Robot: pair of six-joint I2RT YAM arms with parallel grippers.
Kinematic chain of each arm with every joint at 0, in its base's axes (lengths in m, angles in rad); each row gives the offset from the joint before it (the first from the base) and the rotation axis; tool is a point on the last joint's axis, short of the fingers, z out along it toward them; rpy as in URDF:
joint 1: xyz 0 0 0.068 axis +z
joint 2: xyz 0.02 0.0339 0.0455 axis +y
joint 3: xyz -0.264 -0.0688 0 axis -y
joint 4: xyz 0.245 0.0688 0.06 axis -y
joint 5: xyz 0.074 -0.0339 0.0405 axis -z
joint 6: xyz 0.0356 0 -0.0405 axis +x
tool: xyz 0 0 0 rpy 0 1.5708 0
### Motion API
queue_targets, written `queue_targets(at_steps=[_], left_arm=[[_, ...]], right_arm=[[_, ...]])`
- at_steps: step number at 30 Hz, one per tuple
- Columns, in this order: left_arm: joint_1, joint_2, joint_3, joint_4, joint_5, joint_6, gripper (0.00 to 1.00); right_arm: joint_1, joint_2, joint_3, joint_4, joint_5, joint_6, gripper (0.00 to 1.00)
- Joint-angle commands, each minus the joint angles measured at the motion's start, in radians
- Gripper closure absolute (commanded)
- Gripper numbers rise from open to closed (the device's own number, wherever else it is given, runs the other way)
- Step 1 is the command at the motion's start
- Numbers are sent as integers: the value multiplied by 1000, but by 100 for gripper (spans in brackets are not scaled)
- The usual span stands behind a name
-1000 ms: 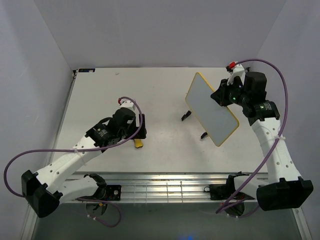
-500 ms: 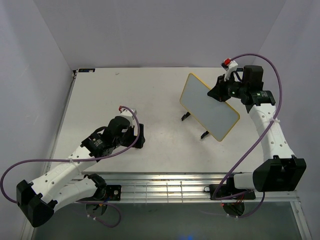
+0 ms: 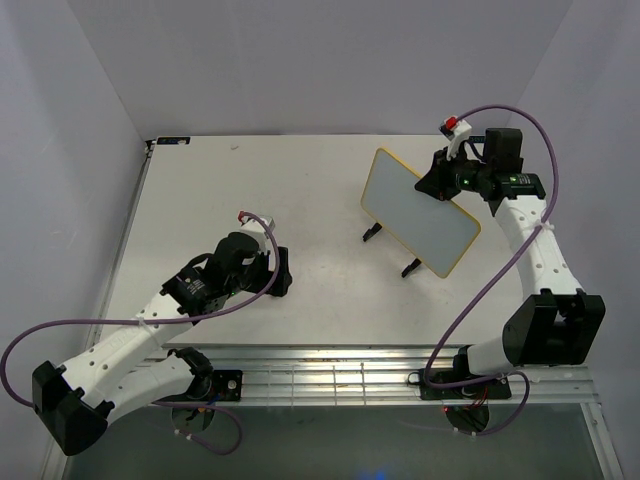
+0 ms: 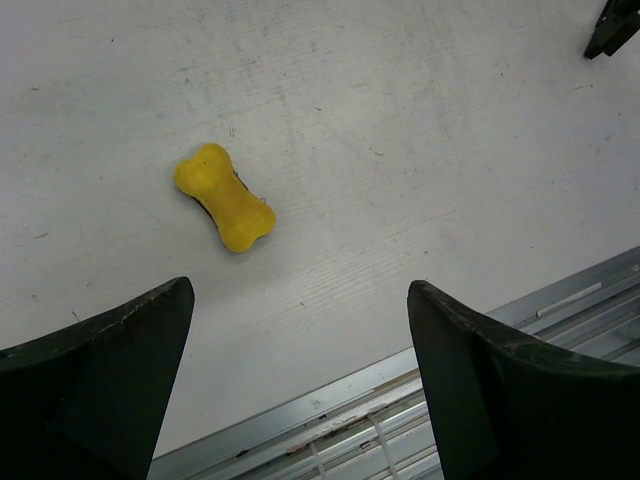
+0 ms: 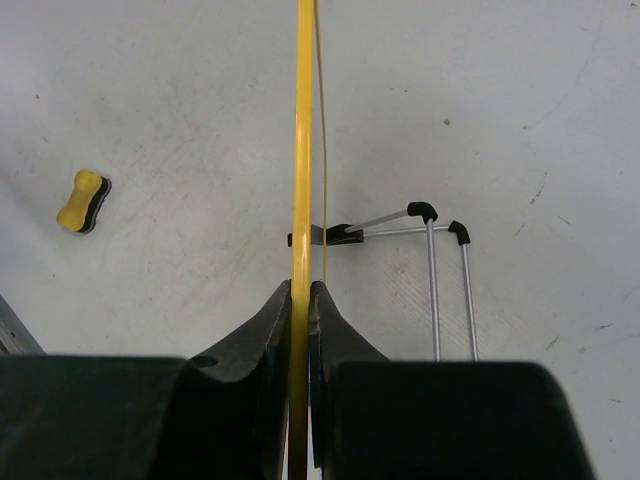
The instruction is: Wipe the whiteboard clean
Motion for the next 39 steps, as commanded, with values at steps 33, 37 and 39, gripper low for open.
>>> queue_targets(at_steps=[33, 37, 39], left_arm=[[2, -20, -15, 34, 42, 16, 2], [2, -18, -15, 33, 40, 18, 2], [2, -21, -15, 34, 42, 18, 2]], right_arm=[[-21, 113, -27, 155, -59, 18, 92], [-23, 116, -11, 160, -46, 60, 92], [-23, 122, -11, 160, -72, 73, 92]])
